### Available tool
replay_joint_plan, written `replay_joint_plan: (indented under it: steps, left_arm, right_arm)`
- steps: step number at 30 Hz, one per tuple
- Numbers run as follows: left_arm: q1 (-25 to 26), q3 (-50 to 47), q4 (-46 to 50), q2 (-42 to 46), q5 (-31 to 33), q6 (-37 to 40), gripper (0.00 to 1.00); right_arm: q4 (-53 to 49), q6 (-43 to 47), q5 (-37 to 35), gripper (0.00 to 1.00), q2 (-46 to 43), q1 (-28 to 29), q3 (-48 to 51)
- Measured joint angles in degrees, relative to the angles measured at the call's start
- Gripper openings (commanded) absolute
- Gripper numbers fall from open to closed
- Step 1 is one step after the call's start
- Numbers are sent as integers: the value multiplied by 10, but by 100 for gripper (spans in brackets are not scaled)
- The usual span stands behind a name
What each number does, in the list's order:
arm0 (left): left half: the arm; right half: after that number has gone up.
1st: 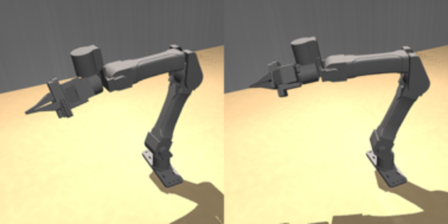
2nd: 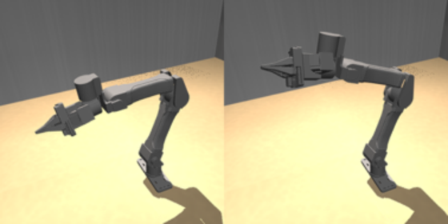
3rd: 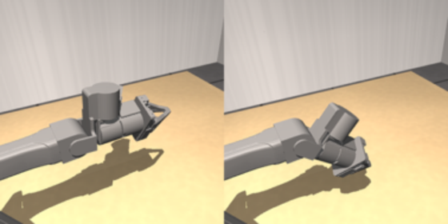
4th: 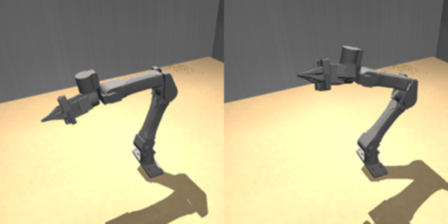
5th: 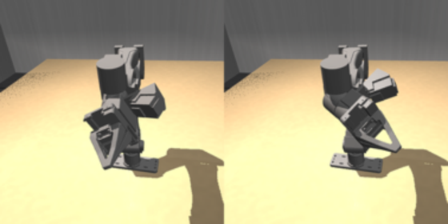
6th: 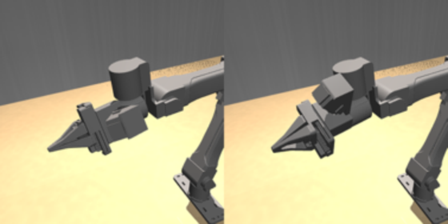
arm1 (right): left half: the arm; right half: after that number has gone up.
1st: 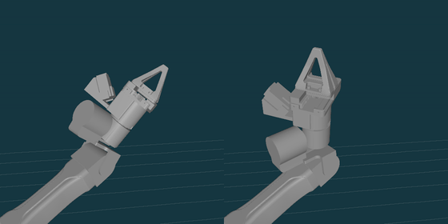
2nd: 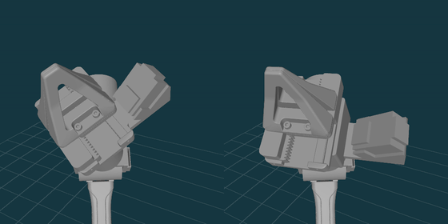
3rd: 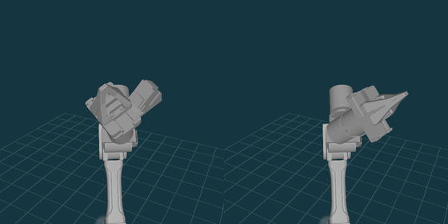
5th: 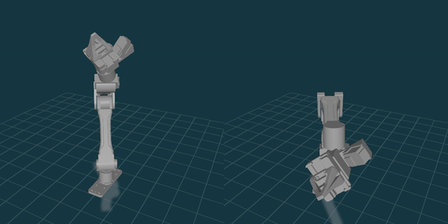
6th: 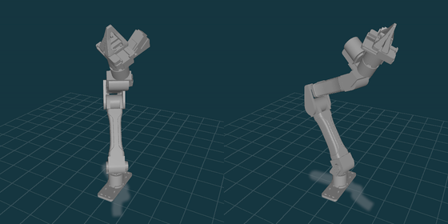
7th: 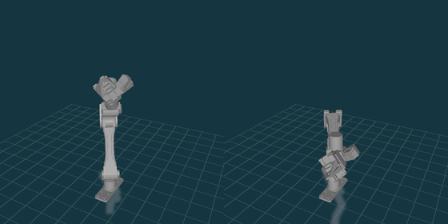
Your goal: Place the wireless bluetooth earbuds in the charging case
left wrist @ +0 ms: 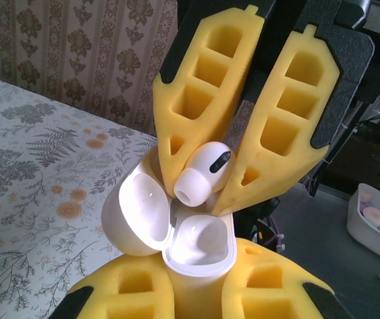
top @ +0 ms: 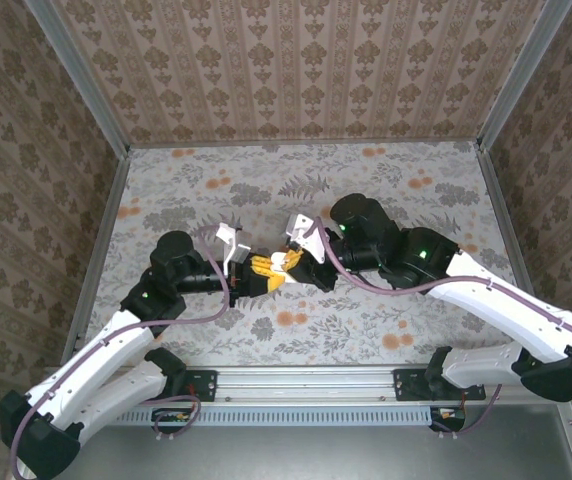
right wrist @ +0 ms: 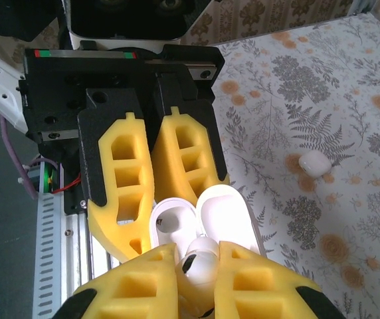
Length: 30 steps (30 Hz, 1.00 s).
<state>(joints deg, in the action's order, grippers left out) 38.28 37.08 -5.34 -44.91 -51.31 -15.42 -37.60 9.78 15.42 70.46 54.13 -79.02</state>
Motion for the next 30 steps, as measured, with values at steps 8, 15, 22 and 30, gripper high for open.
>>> replay_joint_plan:
  steps: [8, 15, 22, 30]
  left_arm:
    - [3, 1, 0, -2, -5, 0, 0]
    - [3, 1, -1, -4, -8, 0, 0]
    - [3, 1, -6, -4, -10, 0, 0]
    - [7, 1, -7, -4, -13, 8, 0]
  right_arm:
    - [-10, 10, 0, 10, -3, 1, 0]
    - [-15, 6, 20, 11, -3, -11, 0]
    - [-36, 3, 33, 11, -4, -21, -12]
    - [-57, 3, 36, 11, -4, -21, -16]
